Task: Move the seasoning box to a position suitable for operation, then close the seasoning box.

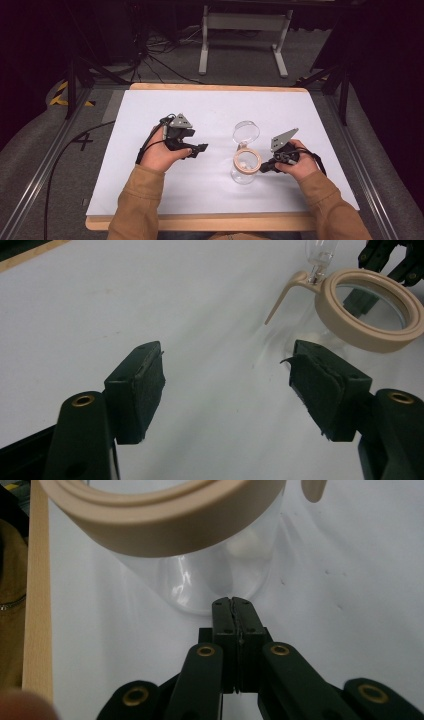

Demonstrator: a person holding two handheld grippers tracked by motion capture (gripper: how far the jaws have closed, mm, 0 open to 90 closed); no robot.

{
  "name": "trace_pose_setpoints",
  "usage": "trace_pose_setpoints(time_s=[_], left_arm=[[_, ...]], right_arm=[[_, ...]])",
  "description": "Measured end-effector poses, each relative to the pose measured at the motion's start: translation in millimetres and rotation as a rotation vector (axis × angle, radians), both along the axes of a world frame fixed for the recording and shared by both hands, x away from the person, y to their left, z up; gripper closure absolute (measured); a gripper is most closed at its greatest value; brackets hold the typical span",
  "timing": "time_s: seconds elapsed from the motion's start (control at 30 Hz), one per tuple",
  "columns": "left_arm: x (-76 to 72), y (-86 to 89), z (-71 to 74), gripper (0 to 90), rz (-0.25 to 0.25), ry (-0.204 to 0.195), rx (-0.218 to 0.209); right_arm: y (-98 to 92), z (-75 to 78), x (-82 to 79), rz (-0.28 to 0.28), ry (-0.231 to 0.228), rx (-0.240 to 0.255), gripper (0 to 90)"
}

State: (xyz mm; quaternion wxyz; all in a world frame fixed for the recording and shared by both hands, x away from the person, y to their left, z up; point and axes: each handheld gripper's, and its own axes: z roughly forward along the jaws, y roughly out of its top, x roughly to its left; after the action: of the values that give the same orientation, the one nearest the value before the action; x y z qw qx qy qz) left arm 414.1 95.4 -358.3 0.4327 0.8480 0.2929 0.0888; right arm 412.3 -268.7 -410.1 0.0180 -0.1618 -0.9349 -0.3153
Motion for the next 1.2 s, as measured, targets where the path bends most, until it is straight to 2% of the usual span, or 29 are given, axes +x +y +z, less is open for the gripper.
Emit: trace_pose_setpoints(time_s=[0.17,0.2,0.23,0.43,0.53,0.63,0.67,0.73,0.87,0.97,1.1,1.2], left_arm=[[1.0,-0.5,-0.1,30.6,0.001,0.003,0.001],[2.0,-0.4,-0.5,30.6,-0.007,-0.007,0.002],[1.5,-1.0,-0.5,30.5,-0.004,0.006,0.001],[2.9,-2.4,-1.5,30.6,-0.007,0.011,-0.004],[3.6,-3.1,-1.9,34.0,-0.012,0.022,-0.012],[4.9,-4.8,-0.6,48.4,-0.037,0.007,-0.009],[5.3,-5.6,0.3,55.0,-0.046,0.000,-0.016],[6.5,-7.1,3.6,69.1,-0.071,0.011,-0.042],[8.5,-14.8,6.0,89.5,-0.063,-0.018,-0.080],[10.3,-21.2,5.2,90.0,-0.030,-0.035,-0.106],[14.1,-30.5,3.3,90.0,-0.015,-0.064,-0.128],[16.3,-38.0,0.7,90.0,-0.017,-0.066,-0.131]], right_arm=[[6.5,-2.0,-3.8,0.020,0.010,-0.005,90.0],[7.0,-2.2,-4.3,0.020,0.012,-0.004,90.0],[7.5,-2.6,-4.8,0.018,0.008,-0.007,90.0],[8.0,-4.7,-6.1,0.023,0.015,0.003,90.0],[6.7,-2.9,-6.8,0.018,0.025,0.018,90.0],[1.8,5.0,-9.5,-0.007,0.012,0.032,90.0],[-0.4,8.4,-11.3,-0.019,0.008,0.041,90.0],[-6.5,15.0,-14.5,-0.046,-0.014,0.067,90.0],[-17.7,28.9,-22.6,-0.106,-0.050,0.107,90.0],[-21.2,38.3,-29.5,-0.144,-0.073,0.151,90.0],[-19.7,48.0,-38.1,-0.170,-0.098,0.197,90.0],[-17.0,52.3,-41.3,-0.177,-0.105,0.227,90.0]])
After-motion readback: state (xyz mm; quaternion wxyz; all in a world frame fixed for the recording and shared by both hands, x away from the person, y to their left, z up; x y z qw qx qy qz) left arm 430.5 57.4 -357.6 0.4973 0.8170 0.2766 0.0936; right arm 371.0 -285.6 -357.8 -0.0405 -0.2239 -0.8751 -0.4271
